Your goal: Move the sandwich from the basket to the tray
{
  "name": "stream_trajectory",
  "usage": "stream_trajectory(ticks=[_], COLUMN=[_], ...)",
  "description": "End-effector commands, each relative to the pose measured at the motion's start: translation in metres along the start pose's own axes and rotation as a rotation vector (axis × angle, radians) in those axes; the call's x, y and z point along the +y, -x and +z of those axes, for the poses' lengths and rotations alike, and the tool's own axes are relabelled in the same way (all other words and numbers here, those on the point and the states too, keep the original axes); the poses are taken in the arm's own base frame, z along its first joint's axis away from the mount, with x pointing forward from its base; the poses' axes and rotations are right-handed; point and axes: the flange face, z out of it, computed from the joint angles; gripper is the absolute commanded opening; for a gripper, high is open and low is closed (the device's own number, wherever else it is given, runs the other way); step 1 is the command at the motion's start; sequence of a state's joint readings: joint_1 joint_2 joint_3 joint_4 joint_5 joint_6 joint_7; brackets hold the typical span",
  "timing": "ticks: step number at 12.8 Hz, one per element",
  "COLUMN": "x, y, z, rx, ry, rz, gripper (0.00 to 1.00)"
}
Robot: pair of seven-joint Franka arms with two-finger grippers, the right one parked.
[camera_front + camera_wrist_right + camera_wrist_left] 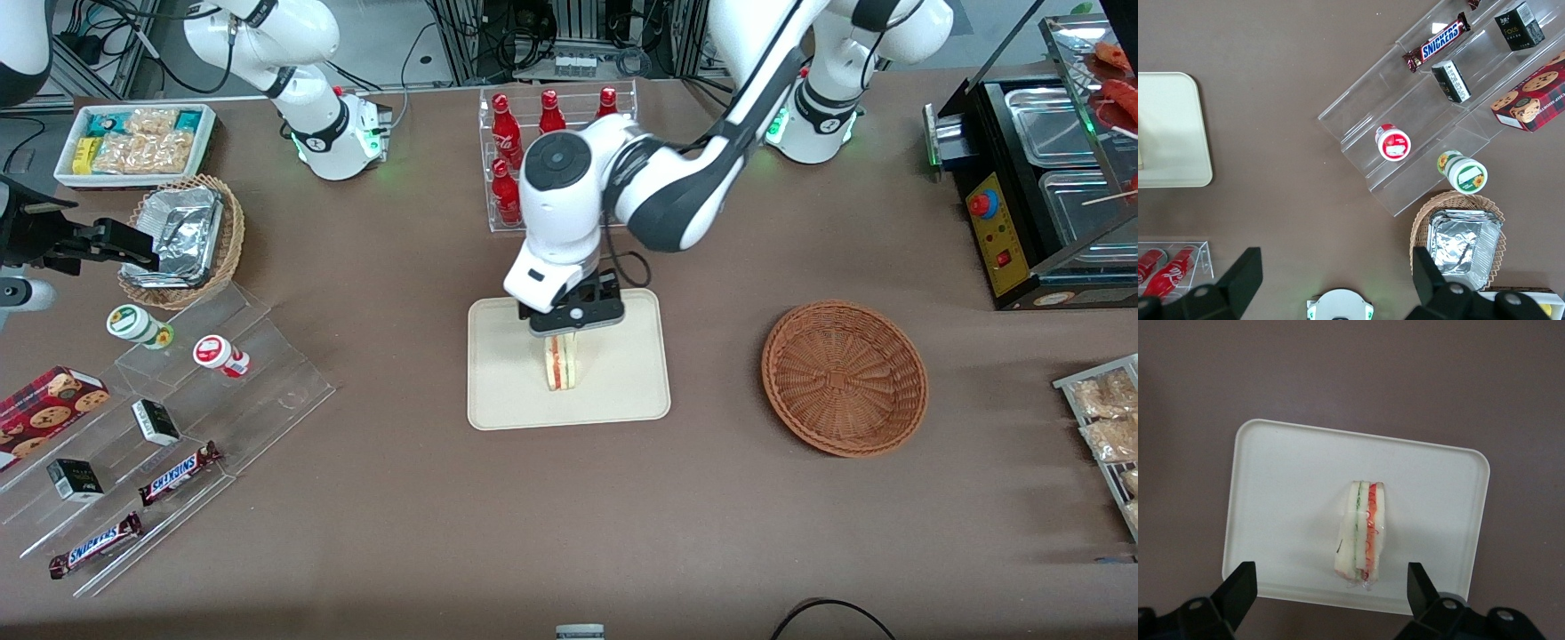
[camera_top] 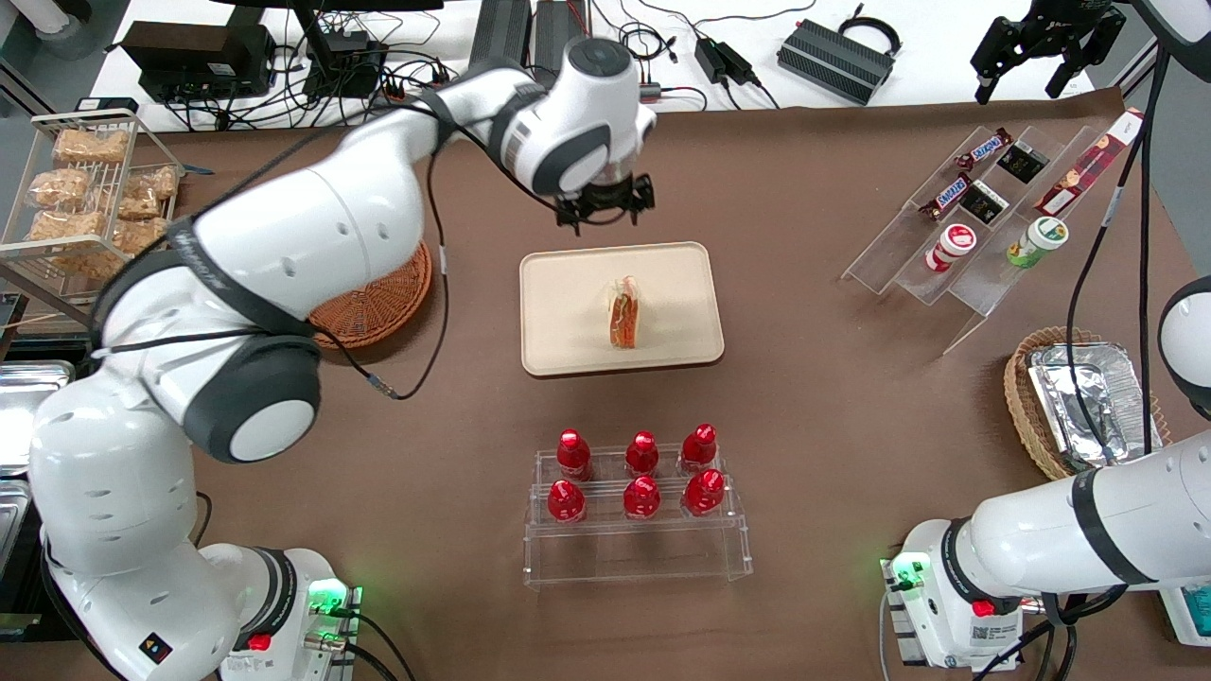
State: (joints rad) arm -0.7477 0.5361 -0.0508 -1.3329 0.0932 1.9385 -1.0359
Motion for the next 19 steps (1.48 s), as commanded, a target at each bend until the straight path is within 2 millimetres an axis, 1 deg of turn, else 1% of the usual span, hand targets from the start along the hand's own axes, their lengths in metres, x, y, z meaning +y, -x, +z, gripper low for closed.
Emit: stream_trajectory(ticks=[1, 3, 4, 5, 6, 7, 8, 10, 11, 12, 14, 16, 18, 19], x=[-0.037, -0.073, -0.100, -0.122, -0.133, -0.148, -0.171, -0.201, -0.221, -0.237, -0.275, -0.315, -0.353, -0.368], y=[-0.024, -0.051, -0.071, -0.089, -0.093, -0.100, -0.113, -0.131, -0.142, -0.147, -0.161, -0.170, -0.175, -0.174], z=[-0.041, -0.071, -0.083, -0.093, -0.101, -0.106, -0.113, -0.123, -0.127, -0.134, -0.150, -0.165, -0.173, -0.175], rx=[0.007, 0.015, 0.004, 0.007, 0.008, -0.003, -0.006, 0.001, -0.001, -0.012, -0.029, -0.050, -0.072, -0.078], ry=[-0.014, -0.022, -0.029, -0.029, -0.031, -0.057, -0.070, -0.080, -0.083, -0.080, -0.070, -0.056, -0.060, -0.054], rz=[-0.093, -0.165, -0.204, -0.245, -0.280, -0.300, -0.322, -0.364, -0.355, -0.330, -0.320, -0.287, -0.263, -0.245], gripper=[1.00, 1.00, 1.00, 1.00, 1.00, 1.00, 1.00, 1.00, 1.00, 1.00, 1.00, 1.00, 1.00, 1.00])
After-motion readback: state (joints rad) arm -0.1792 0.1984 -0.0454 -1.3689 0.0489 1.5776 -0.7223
